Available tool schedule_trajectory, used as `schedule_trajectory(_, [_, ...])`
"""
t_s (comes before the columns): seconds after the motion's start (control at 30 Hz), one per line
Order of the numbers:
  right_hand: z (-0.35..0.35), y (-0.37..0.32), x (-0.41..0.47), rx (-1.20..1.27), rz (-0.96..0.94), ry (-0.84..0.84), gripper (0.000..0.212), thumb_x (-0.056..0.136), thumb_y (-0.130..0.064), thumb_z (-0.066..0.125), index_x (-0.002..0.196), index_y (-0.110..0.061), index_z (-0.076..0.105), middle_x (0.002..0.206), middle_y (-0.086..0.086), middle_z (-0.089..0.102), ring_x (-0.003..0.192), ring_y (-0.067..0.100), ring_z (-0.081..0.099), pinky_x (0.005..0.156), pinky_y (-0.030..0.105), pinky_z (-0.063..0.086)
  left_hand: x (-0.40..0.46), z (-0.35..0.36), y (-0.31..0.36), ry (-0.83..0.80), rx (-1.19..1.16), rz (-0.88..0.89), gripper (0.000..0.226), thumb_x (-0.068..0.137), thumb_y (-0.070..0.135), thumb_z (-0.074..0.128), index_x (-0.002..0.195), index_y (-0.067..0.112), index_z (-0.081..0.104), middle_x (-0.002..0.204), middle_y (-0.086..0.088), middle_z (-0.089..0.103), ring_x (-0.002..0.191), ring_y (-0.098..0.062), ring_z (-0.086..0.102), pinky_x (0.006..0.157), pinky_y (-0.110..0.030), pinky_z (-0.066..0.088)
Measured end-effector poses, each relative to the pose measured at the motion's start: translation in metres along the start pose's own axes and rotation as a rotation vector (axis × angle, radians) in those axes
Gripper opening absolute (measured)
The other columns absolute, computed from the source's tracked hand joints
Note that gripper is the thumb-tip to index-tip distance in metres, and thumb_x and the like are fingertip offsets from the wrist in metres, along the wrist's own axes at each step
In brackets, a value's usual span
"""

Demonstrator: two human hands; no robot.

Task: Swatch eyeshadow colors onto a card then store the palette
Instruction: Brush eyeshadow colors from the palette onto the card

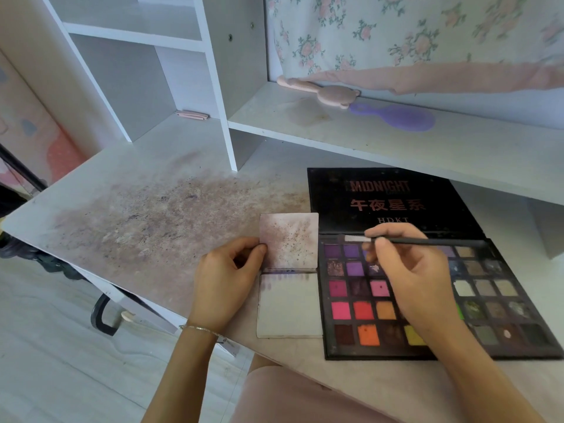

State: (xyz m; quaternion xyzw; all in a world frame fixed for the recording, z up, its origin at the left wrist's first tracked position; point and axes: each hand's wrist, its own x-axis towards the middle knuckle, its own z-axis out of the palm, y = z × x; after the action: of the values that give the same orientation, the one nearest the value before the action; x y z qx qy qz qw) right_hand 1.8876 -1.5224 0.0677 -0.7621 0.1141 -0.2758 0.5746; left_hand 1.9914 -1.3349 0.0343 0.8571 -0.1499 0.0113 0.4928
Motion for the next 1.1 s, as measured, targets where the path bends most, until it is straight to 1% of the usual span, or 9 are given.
schedule_trajectory(0.07, [-0.009, 0.003, 0.000, -0.056, -0.006, 0.028, 0.032, 0.089, 0.004, 0.044, 0.079, -0.025, 0.055, 0.071, -0.009, 0.063, 0.063, 0.004, 0.058, 0.056, 0.012, 0.046, 0.000, -0.001, 0.001, -0.003, 0.002, 0.001, 0.026, 0.083, 0.017, 0.064, 0.072, 0.040, 0.061, 0.070, 0.013, 0.067, 0.067, -0.005, 0.062, 0.069, -0.033, 0.052])
schedule_trajectory(0.17, [-0.024, 0.009, -0.002, -0.223, -0.018, 0.030, 0.032, 0.090, 0.000, 0.044, 0.077, -0.029, 0.049, 0.065, 0.007, 0.056, 0.063, 0.021, 0.055, 0.051, 0.034, 0.048, 0.000, -0.001, 0.002, -0.008, 0.003, 0.009, 0.026, 0.083, 0.016, 0.063, 0.073, 0.040, 0.061, 0.072, 0.014, 0.068, 0.069, -0.006, 0.062, 0.071, -0.034, 0.052])
schedule_trajectory(0.37, [-0.037, 0.021, -0.001, -0.279, 0.063, -0.001, 0.023, 0.086, -0.009, 0.045, 0.076, -0.030, 0.049, 0.074, -0.004, 0.058, 0.073, 0.001, 0.059, 0.051, 0.015, 0.049, 0.000, 0.000, 0.003, -0.015, 0.006, 0.007, 0.019, 0.084, 0.016, 0.062, 0.076, 0.033, 0.065, 0.074, 0.010, 0.069, 0.069, -0.008, 0.063, 0.072, -0.035, 0.052])
schedule_trajectory(0.6, [-0.033, 0.022, 0.000, -0.345, 0.051, -0.075, 0.021, 0.084, -0.007, 0.048, 0.073, -0.024, 0.052, 0.060, 0.005, 0.056, 0.059, 0.015, 0.053, 0.049, 0.019, 0.042, 0.000, 0.000, 0.001, -0.016, 0.004, -0.009, 0.015, 0.084, 0.016, 0.062, 0.077, 0.028, 0.067, 0.073, 0.011, 0.068, 0.069, -0.007, 0.062, 0.066, -0.021, 0.048])
schedule_trajectory(0.73, [-0.033, 0.022, -0.001, -0.369, 0.066, -0.147, 0.018, 0.083, -0.011, 0.048, 0.072, -0.024, 0.052, 0.057, 0.009, 0.058, 0.047, 0.009, 0.047, 0.042, 0.016, 0.037, -0.001, 0.000, 0.001, -0.020, 0.007, -0.002, 0.012, 0.084, 0.016, 0.062, 0.079, 0.025, 0.068, 0.074, 0.006, 0.069, 0.071, -0.012, 0.064, 0.068, -0.030, 0.051])
schedule_trajectory(0.8, [-0.034, 0.023, -0.001, -0.400, 0.064, -0.164, 0.018, 0.083, -0.010, 0.049, 0.072, -0.023, 0.052, 0.053, 0.004, 0.054, 0.046, 0.005, 0.047, 0.041, 0.013, 0.036, -0.001, 0.000, 0.001, -0.022, 0.011, 0.004, 0.012, 0.084, 0.016, 0.062, 0.080, 0.025, 0.069, 0.074, 0.005, 0.070, 0.071, -0.013, 0.064, 0.068, -0.032, 0.051])
schedule_trajectory(0.9, [-0.034, 0.023, 0.000, -0.413, 0.040, -0.129, 0.018, 0.082, -0.009, 0.049, 0.071, -0.022, 0.051, 0.052, -0.002, 0.051, 0.048, 0.005, 0.048, 0.044, 0.013, 0.038, -0.001, 0.000, 0.001, -0.018, -0.002, -0.004, 0.019, 0.084, 0.016, 0.062, 0.075, 0.032, 0.065, 0.073, 0.009, 0.069, 0.068, -0.008, 0.063, 0.067, -0.023, 0.049])
schedule_trajectory(1.0, [-0.033, 0.021, 0.000, -0.376, 0.030, -0.105, 0.020, 0.082, -0.009, 0.049, 0.071, -0.024, 0.051, 0.058, 0.004, 0.056, 0.057, 0.014, 0.052, 0.050, 0.020, 0.042, 0.000, 0.000, 0.002, -0.016, -0.003, -0.008, 0.022, 0.083, 0.016, 0.063, 0.073, 0.035, 0.064, 0.072, 0.011, 0.068, 0.072, -0.005, 0.062, 0.065, -0.017, 0.046])
schedule_trajectory(1.1, [-0.032, 0.023, 0.000, -0.397, 0.044, -0.156, 0.018, 0.082, -0.009, 0.048, 0.071, -0.023, 0.051, 0.055, 0.002, 0.054, 0.050, 0.010, 0.049, 0.044, 0.017, 0.039, 0.000, 0.000, 0.001, -0.016, 0.000, -0.005, 0.018, 0.083, 0.016, 0.063, 0.075, 0.032, 0.065, 0.073, 0.009, 0.069, 0.072, -0.005, 0.061, 0.066, -0.019, 0.047])
